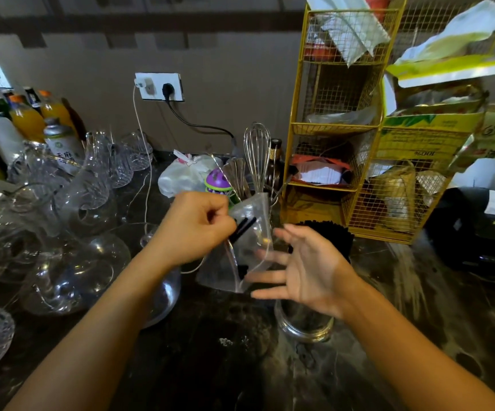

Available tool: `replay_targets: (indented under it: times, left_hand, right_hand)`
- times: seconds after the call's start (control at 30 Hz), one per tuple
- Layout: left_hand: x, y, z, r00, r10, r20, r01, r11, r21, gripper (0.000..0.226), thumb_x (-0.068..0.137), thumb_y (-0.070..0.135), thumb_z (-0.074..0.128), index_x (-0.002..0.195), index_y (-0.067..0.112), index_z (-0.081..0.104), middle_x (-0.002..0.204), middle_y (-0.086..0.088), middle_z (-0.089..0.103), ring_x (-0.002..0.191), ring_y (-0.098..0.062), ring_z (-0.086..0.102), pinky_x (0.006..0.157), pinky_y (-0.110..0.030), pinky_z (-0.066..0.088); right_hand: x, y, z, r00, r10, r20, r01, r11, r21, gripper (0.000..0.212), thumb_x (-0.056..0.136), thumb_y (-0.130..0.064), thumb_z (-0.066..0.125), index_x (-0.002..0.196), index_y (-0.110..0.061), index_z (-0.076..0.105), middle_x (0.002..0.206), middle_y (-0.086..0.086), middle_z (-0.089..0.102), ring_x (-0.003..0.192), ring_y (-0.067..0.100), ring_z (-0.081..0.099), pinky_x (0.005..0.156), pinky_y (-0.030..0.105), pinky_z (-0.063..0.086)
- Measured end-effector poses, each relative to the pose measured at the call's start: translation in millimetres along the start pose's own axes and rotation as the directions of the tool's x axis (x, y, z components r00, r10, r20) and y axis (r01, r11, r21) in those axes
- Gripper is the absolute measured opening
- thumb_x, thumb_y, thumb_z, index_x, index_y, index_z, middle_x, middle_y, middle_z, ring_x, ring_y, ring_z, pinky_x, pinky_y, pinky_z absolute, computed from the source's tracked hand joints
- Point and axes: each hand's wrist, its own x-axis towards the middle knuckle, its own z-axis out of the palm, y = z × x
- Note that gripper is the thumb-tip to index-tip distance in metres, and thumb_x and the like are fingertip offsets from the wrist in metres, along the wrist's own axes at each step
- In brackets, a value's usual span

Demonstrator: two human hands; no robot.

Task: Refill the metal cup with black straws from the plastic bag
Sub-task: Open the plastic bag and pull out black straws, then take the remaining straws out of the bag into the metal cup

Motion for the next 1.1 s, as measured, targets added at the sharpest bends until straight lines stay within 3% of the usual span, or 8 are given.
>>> replay_targets:
  times: [0.1, 0.23, 0.43, 0.6, 0.7, 0.8, 0.9, 1.1]
  left_hand:
    - [1, 13, 10, 0.971, 0.159, 0.178, -0.172, 0.983, 0.064, 0.029, 0.060, 0.022, 0.048, 0.039, 0.029, 0.028, 0.034, 0.006, 0.033, 0.037, -0.001, 0.032, 0.042, -0.012, 0.023]
    - [-7, 17, 28, 0.917, 0.261, 0.303, -0.290, 0.955, 0.055, 0.033, 0.061, 0.008, 0.053, 0.044, 0.027, 0.034, 0.037, 0.013, 0.028, 0.037, 0.000, 0.034, 0.044, -0.010, 0.026]
    - [-24, 11, 19, 0.925, 0.158, 0.347, -0.110, 0.982, -0.154, 0.025, 0.067, 0.029, 0.067, 0.049, 0.026, 0.049, 0.047, -0.002, 0.047, 0.046, -0.017, 0.043, 0.050, -0.031, 0.038]
    - [-35, 0, 10, 0.997, -0.060, -0.039, 0.037, 0.897, -0.440, 0.013, 0.066, 0.023, 0.072, 0.060, 0.019, 0.061, 0.063, 0.011, 0.065, 0.061, 0.001, 0.056, 0.061, -0.011, 0.045]
    - [-41, -23, 12, 0.808, -0.476, -0.348, 0.203, 0.779, -0.594, 0.018, 0.078, 0.000, 0.058, 0.078, 0.018, 0.055, 0.074, 0.011, 0.067, 0.065, 0.001, 0.058, 0.060, -0.013, 0.048]
    - [-48, -40, 19, 0.702, -0.707, 0.086, 0.463, 0.360, -0.810, 0.023, 0.081, 0.023, 0.052, 0.102, 0.013, 0.052, 0.101, -0.010, 0.060, 0.080, -0.018, 0.060, 0.057, -0.029, 0.054]
    - [-45, -35, 32, 0.730, -0.501, 0.465, 0.574, 0.080, -0.815, 0.033, 0.073, 0.030, 0.052, 0.095, 0.009, 0.065, 0.089, -0.011, 0.072, 0.078, -0.023, 0.069, 0.061, -0.032, 0.058]
    - [3, -20, 39, 0.807, -0.358, 0.471, 0.569, 0.256, -0.781, 0.021, 0.068, 0.004, 0.051, 0.085, 0.005, 0.061, 0.064, -0.006, 0.073, 0.057, -0.014, 0.068, 0.051, -0.022, 0.056]
  right_hand:
    - [8, 3, -5, 0.986, 0.110, 0.122, -0.134, 0.969, 0.210, 0.070, 0.069, -0.056, 0.045, 0.122, -0.011, 0.050, 0.106, 0.020, 0.064, 0.095, 0.040, 0.062, 0.088, 0.058, 0.044]
    - [12, 15, -7, 0.978, 0.058, 0.201, -0.112, 0.957, 0.267, 0.053, 0.075, -0.053, 0.042, 0.083, -0.010, 0.073, 0.087, 0.010, 0.074, 0.082, 0.026, 0.069, 0.075, 0.051, 0.055]
    - [12, 13, -4, 0.977, 0.063, 0.202, -0.112, 0.963, 0.246, 0.032, 0.068, -0.014, 0.043, 0.089, -0.007, 0.067, 0.077, 0.010, 0.071, 0.067, 0.018, 0.067, 0.060, 0.033, 0.058]
    - [11, 3, -5, 0.973, -0.014, 0.231, -0.031, 0.981, 0.191, 0.060, 0.065, 0.001, 0.043, 0.124, -0.014, 0.046, 0.096, 0.011, 0.072, 0.079, 0.022, 0.069, 0.065, 0.033, 0.059]
    - [5, -3, -7, 0.971, -0.063, 0.229, 0.016, 0.979, 0.202, 0.059, 0.064, 0.002, 0.044, 0.119, -0.017, 0.051, 0.100, 0.010, 0.073, 0.079, 0.023, 0.070, 0.062, 0.029, 0.058]
    - [1, -8, -9, 0.972, -0.116, 0.206, 0.072, 0.975, 0.208, 0.058, 0.062, 0.003, 0.044, 0.115, -0.019, 0.055, 0.108, 0.011, 0.069, 0.084, 0.024, 0.068, 0.067, 0.032, 0.057]
    - [0, -15, -8, 0.978, -0.135, 0.160, 0.099, 0.972, 0.211, 0.065, 0.063, 0.007, 0.043, 0.122, -0.019, 0.051, 0.119, 0.017, 0.061, 0.080, 0.025, 0.069, 0.060, 0.031, 0.058]
    - [-4, -42, -17, 0.987, -0.147, -0.070, 0.132, 0.973, -0.189, 0.055, 0.057, -0.009, 0.065, 0.109, -0.025, 0.057, 0.095, 0.008, 0.073, 0.072, 0.021, 0.072, 0.057, 0.033, 0.060]
